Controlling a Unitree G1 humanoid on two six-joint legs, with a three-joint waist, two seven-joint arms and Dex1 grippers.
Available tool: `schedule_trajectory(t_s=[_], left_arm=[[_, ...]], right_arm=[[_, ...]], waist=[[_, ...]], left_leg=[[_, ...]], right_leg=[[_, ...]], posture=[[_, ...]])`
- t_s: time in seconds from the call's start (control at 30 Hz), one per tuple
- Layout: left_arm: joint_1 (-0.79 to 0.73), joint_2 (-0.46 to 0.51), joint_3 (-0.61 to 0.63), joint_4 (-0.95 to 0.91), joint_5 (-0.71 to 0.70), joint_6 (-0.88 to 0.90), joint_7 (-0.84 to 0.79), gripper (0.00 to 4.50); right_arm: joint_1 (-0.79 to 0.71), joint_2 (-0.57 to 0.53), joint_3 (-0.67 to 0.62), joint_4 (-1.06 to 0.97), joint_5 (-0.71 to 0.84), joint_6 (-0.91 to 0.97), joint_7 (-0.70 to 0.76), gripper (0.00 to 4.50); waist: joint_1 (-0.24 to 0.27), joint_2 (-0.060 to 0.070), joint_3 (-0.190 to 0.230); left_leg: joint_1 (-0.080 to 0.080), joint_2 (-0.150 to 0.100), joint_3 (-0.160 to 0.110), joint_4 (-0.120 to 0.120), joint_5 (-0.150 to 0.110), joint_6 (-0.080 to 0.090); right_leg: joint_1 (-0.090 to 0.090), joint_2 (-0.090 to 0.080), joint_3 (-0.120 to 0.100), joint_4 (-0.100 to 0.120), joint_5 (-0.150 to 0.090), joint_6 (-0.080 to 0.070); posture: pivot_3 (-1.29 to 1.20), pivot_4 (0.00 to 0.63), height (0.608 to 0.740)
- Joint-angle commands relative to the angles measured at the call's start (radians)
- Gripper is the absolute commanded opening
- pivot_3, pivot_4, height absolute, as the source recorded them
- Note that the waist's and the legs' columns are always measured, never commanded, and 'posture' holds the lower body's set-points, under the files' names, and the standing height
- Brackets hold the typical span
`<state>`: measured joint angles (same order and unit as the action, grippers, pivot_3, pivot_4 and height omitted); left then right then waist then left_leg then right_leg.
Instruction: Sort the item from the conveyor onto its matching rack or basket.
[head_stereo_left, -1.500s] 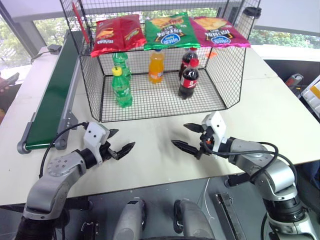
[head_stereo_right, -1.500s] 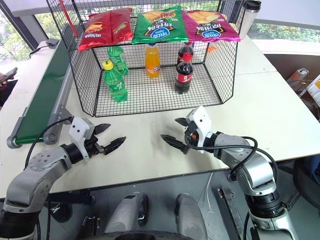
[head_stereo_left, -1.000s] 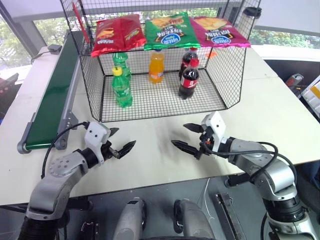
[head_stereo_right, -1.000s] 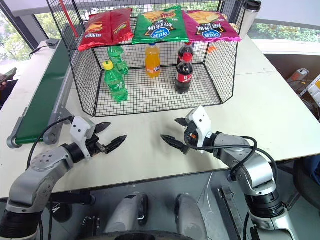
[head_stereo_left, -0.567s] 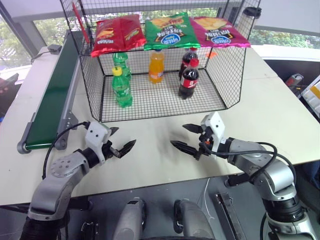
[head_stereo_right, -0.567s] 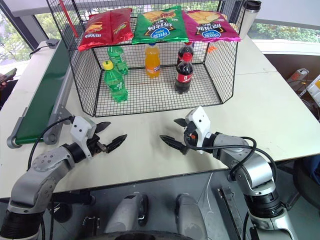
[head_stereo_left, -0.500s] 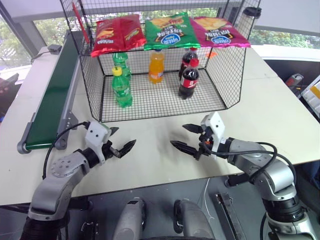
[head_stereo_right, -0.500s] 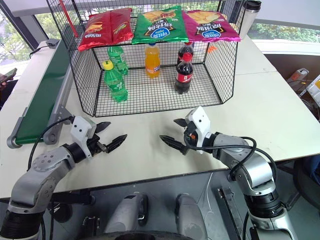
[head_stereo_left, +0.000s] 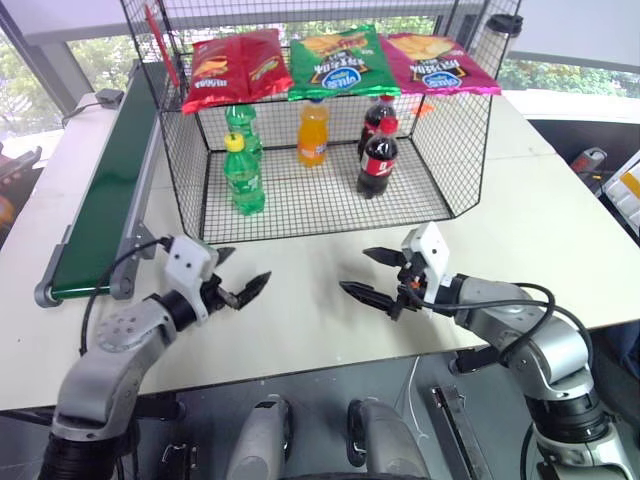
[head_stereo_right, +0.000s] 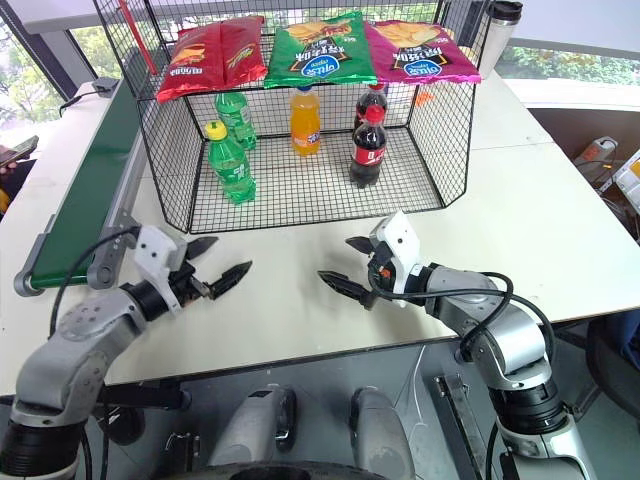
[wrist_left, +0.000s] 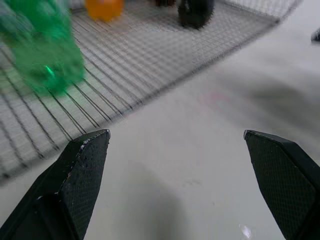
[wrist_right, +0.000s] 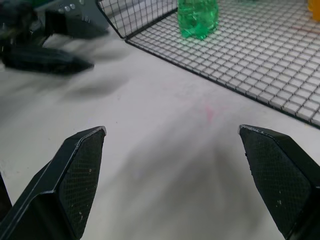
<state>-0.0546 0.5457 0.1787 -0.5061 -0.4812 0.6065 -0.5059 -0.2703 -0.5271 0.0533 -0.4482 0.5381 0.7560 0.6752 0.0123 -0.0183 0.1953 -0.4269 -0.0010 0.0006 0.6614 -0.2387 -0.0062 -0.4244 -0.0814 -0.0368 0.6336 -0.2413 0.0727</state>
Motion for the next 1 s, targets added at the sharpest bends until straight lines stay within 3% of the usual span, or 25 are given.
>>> schedule_trajectory(t_s=[0.03,0.37,1.0], left_arm=[[-0.014,0.035,0.111,-0.052,-0.056,0.027,0.011,4.50],[0.061,0.087,0.307,0.002,-0.090,0.049,0.024,4.50],[0.093,0.095,0.358,-0.007,-0.076,0.048,0.079,4.50]], right_arm=[[-0.044,0.001,-0.012,-0.035,0.037,-0.001,0.019,4.40],[-0.137,0.024,0.016,-0.011,0.056,-0.008,0.036,4.40],[-0.152,0.035,0.028,0.019,0.042,-0.027,0.072,4.40]], waist=[[-0.002,0.000,0.000],[-0.002,0.000,0.000],[-0.001,0.000,0.000]], left_leg=[[0.000,0.000,0.000,0.000,0.000,0.000],[0.000,0.000,0.000,0.000,0.000,0.000],[0.000,0.000,0.000,0.000,0.000,0.000]], right_leg=[[0.000,0.000,0.000,0.000,0.000,0.000],[0.000,0.002,0.000,0.000,0.000,0.000],[0.000,-0.001,0.000,0.000,0.000,-0.001]], posture=[[0.00,0.150,0.739],[0.00,0.150,0.739],[0.00,0.150,0.739]])
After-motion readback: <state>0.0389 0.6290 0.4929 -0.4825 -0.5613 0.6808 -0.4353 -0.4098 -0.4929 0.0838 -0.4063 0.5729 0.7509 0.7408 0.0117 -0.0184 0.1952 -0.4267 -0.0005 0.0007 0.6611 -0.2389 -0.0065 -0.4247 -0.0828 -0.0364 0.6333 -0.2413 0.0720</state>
